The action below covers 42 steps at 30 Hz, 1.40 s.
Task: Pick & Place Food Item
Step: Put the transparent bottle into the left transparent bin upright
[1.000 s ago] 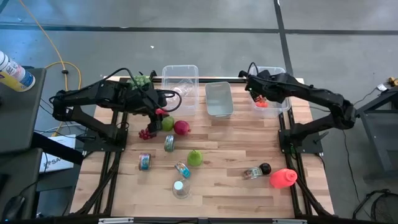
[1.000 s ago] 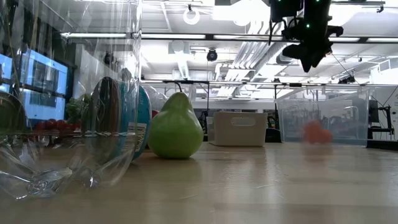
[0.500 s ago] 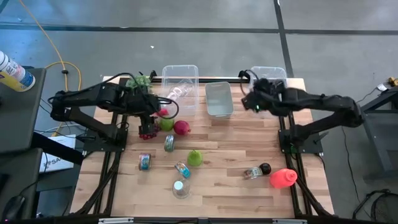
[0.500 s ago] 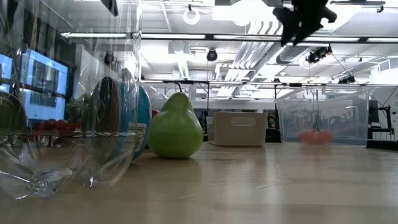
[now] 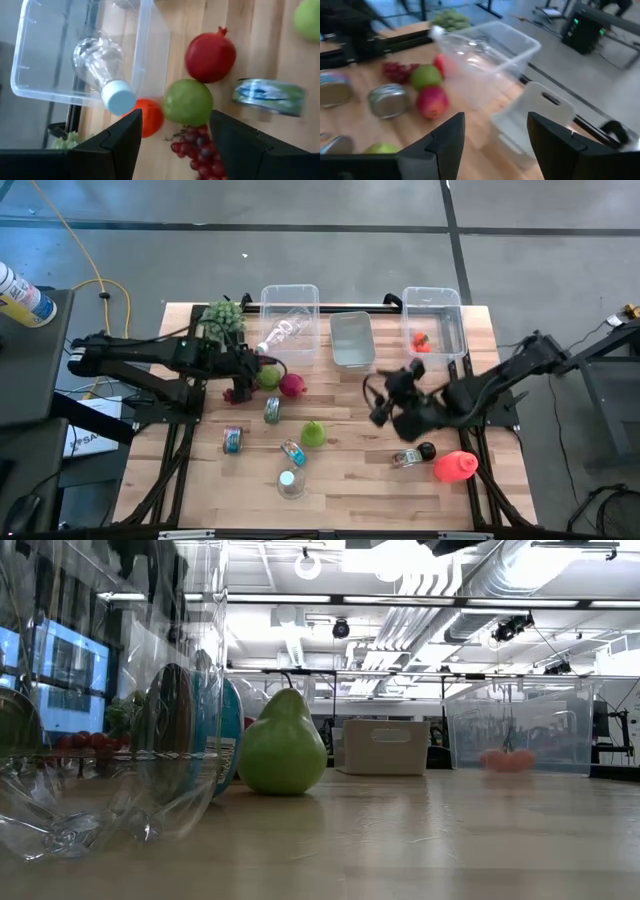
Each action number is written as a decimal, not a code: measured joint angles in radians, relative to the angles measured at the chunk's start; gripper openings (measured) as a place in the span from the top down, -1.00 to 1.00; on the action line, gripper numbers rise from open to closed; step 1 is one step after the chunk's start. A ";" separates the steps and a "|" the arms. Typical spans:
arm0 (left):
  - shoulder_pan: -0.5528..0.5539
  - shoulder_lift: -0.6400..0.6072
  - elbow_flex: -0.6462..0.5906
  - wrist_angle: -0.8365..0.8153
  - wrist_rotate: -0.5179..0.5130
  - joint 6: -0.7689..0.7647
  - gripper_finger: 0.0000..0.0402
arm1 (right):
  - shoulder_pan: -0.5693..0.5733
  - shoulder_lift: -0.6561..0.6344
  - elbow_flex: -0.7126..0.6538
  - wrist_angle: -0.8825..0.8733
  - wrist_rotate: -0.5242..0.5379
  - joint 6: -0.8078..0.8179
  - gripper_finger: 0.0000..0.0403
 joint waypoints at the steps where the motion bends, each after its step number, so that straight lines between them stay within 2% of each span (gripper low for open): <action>1: 0.000 -0.007 -0.030 0.025 -0.013 0.013 -0.10 | 0.018 0.018 0.000 0.013 0.012 0.001 -0.02; 7: 0.005 -0.029 -0.090 0.108 -0.072 0.027 -0.10 | 0.067 0.091 0.000 0.077 0.009 -0.015 -0.01; 12: 0.020 -0.028 -0.090 0.118 -0.192 0.026 -0.10 | 0.072 0.117 0.000 0.082 0.008 -0.016 -0.01; 24: 0.028 -0.021 -0.090 0.102 -0.180 -0.021 -0.10 | 0.074 0.118 0.000 0.081 -0.048 -0.034 -0.02; 32: 0.028 -0.021 -0.090 0.077 -0.170 0.241 -0.10 | 0.086 0.118 0.000 0.081 -0.097 -0.035 -0.02; 36: 0.045 -0.021 -0.090 0.077 -0.167 0.284 -0.10 | 0.088 0.118 0.000 0.086 -0.124 -0.033 -0.02; 42: 0.084 -0.021 -0.125 0.131 -0.168 0.260 -0.10 | 0.098 0.118 0.000 0.099 -0.126 -0.035 -0.02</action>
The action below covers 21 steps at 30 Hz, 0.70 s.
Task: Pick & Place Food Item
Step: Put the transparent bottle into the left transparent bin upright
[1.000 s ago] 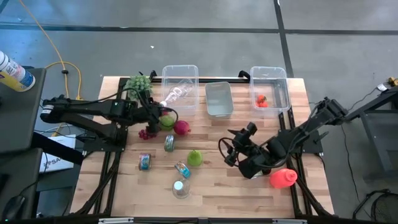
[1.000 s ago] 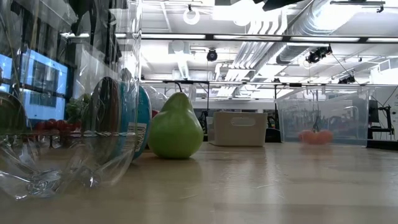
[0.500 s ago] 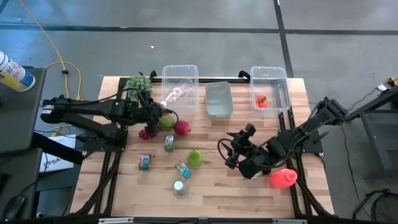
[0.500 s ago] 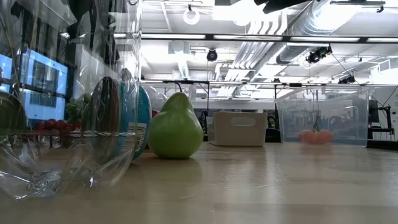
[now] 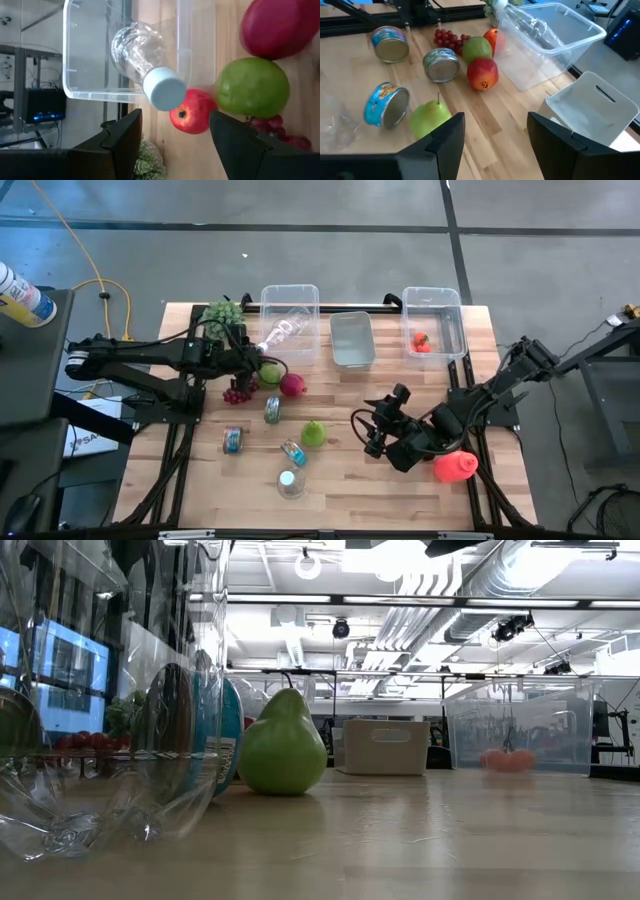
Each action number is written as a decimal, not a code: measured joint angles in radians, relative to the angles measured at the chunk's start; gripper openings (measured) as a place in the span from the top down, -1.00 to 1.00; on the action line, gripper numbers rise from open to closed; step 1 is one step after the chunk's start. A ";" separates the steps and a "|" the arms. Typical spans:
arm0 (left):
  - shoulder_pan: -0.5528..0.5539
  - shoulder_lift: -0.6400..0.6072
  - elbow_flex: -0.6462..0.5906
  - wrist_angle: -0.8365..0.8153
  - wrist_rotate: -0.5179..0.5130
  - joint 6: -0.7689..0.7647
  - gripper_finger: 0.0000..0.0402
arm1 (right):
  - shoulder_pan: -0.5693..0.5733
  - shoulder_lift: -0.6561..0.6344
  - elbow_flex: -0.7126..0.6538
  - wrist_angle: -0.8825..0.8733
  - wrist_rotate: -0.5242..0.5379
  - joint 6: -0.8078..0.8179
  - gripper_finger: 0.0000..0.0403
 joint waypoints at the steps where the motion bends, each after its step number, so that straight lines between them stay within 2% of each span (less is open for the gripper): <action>1: 0.005 0.000 -0.008 0.017 -0.001 0.016 -0.10 | 0.000 0.000 0.000 0.000 0.000 -0.001 -0.02; 10: 0.009 0.002 -0.029 0.135 0.026 0.080 -0.10 | 0.007 0.000 0.000 0.000 -0.012 0.001 -0.02; 21: 0.079 0.086 -0.029 0.137 0.038 0.081 -0.10 | 0.006 0.000 0.000 0.015 -0.019 -0.001 -0.02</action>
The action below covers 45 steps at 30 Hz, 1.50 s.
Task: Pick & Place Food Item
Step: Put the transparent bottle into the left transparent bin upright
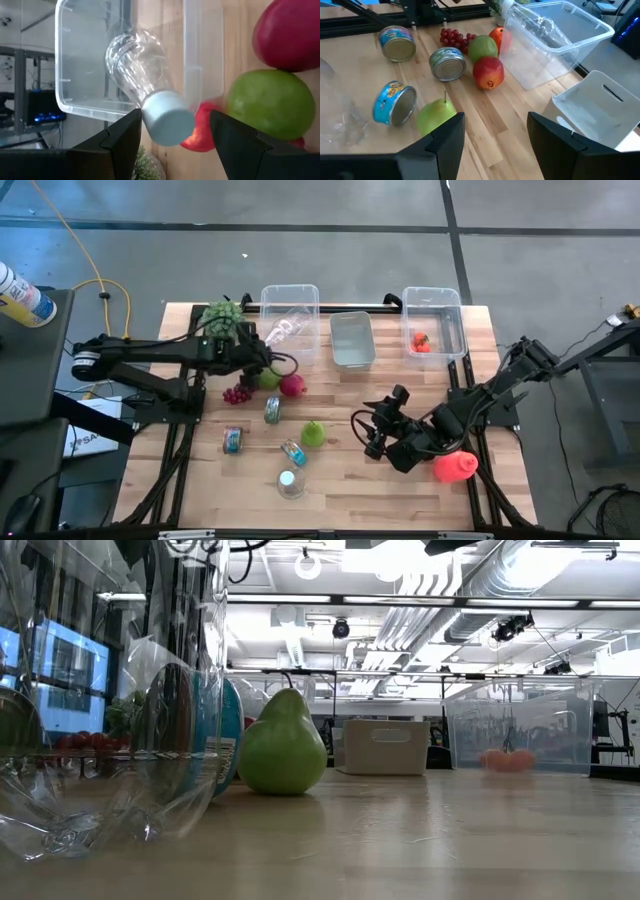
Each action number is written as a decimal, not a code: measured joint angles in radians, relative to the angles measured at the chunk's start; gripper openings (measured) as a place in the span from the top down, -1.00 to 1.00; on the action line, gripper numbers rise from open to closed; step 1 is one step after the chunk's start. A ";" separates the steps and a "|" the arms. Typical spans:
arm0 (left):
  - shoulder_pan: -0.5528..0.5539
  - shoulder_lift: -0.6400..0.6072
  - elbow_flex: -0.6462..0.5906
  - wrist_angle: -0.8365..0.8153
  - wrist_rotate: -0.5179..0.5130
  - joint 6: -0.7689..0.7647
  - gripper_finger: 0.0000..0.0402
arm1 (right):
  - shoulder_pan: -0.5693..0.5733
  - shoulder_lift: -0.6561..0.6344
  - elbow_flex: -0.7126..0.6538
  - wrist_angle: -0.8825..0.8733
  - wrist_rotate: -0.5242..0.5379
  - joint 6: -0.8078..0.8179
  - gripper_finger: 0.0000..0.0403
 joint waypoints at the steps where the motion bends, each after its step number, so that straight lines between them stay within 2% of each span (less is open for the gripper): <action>1: 0.003 0.005 0.000 0.000 -0.001 -0.002 -0.10 | 0.000 0.000 0.000 0.000 -0.001 0.000 -0.02; 17: 0.005 0.011 0.000 0.032 -0.038 0.043 0.00 | 0.000 0.000 0.000 -0.001 0.000 -0.008 -0.02; 21: 0.005 0.011 0.000 0.034 -0.038 0.044 0.10 | 0.000 0.000 0.000 -0.001 0.000 -0.009 -0.02; 27: 0.005 0.009 0.000 0.037 -0.058 0.046 0.38 | 0.000 0.000 0.000 -0.001 0.000 -0.009 -0.02; 31: 0.005 0.009 0.000 0.036 -0.069 0.047 0.38 | 0.000 0.000 0.000 -0.001 0.000 -0.008 -0.02; 34: -0.005 0.009 0.000 0.035 -0.126 0.059 0.35 | 0.000 0.000 0.000 -0.001 0.000 -0.009 -0.02; 39: -0.074 0.004 -0.001 0.086 -0.275 0.166 0.34 | 0.000 0.000 0.000 -0.001 -0.015 -0.008 -0.02; 45: -0.203 0.004 -0.001 0.237 -0.574 0.195 0.37 | 0.000 0.000 0.000 0.000 -0.030 -0.008 -0.02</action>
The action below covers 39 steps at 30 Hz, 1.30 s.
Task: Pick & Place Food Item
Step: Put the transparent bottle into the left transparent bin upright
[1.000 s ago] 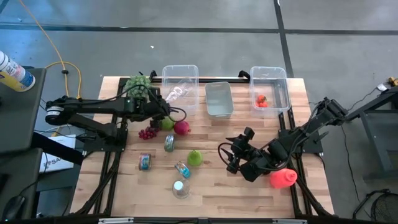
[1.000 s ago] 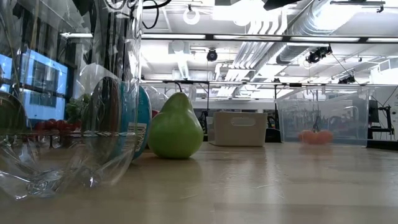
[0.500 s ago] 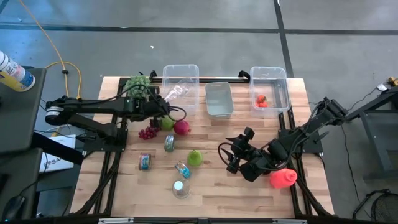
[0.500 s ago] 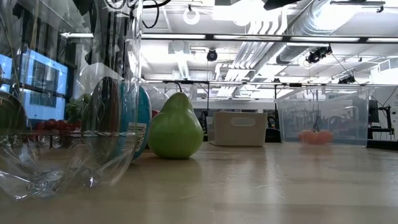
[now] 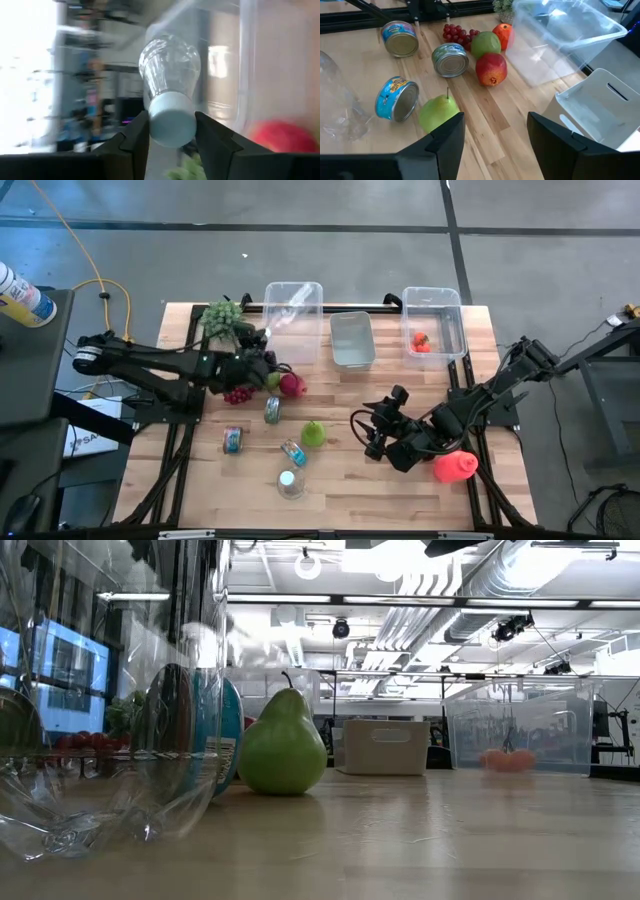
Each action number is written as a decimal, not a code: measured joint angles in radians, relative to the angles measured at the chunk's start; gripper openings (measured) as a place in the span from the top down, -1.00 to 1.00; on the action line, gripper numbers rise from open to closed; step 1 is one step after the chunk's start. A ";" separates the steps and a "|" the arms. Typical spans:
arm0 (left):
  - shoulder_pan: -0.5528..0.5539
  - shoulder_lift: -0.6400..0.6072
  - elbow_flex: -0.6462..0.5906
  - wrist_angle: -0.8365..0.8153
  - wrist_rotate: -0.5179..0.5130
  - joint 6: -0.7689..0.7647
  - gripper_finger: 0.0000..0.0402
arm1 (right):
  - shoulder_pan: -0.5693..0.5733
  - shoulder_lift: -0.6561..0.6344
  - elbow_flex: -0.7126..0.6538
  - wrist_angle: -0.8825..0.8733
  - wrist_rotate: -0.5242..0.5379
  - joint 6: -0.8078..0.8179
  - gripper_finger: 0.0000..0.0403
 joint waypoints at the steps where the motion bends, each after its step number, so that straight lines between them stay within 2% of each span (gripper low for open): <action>1: -0.019 -0.001 0.000 0.035 -0.048 0.005 0.37 | 0.000 0.000 0.000 0.000 0.000 0.000 -0.02; 4: -0.060 -0.013 0.000 0.110 -0.104 0.027 0.38 | 0.000 0.000 0.000 0.000 0.000 0.000 -0.02; 8: -0.086 -0.048 0.001 0.144 -0.023 0.011 0.38 | 0.000 0.000 0.000 0.000 -0.002 0.000 -0.02; 13: -0.085 -0.081 0.001 0.140 -0.023 -0.018 0.39 | 0.000 0.000 0.000 0.000 -0.026 0.000 -0.02; 18: -0.087 -0.097 0.001 0.138 0.035 -0.024 0.39 | 0.000 0.000 0.000 0.000 -0.026 0.000 -0.02; 26: -0.192 -0.144 0.030 0.062 -0.030 -0.073 0.39 | 0.000 0.000 0.000 0.000 -0.026 0.007 -0.02; 31: -0.251 -0.194 0.100 -0.034 -0.018 -0.120 0.39 | 0.000 0.000 0.000 0.017 -0.031 0.008 -0.02; 33: -0.251 -0.216 0.140 -0.080 0.033 -0.154 0.39 | 0.000 0.000 0.000 0.033 -0.038 0.008 -0.02; 36: -0.199 -0.230 0.222 -0.214 0.242 -0.281 0.39 | 0.000 0.000 0.000 0.058 -0.040 0.009 -0.02; 39: -0.112 -0.210 0.304 -0.415 0.364 -0.419 0.39 | 0.000 0.000 0.000 0.079 -0.048 0.009 -0.02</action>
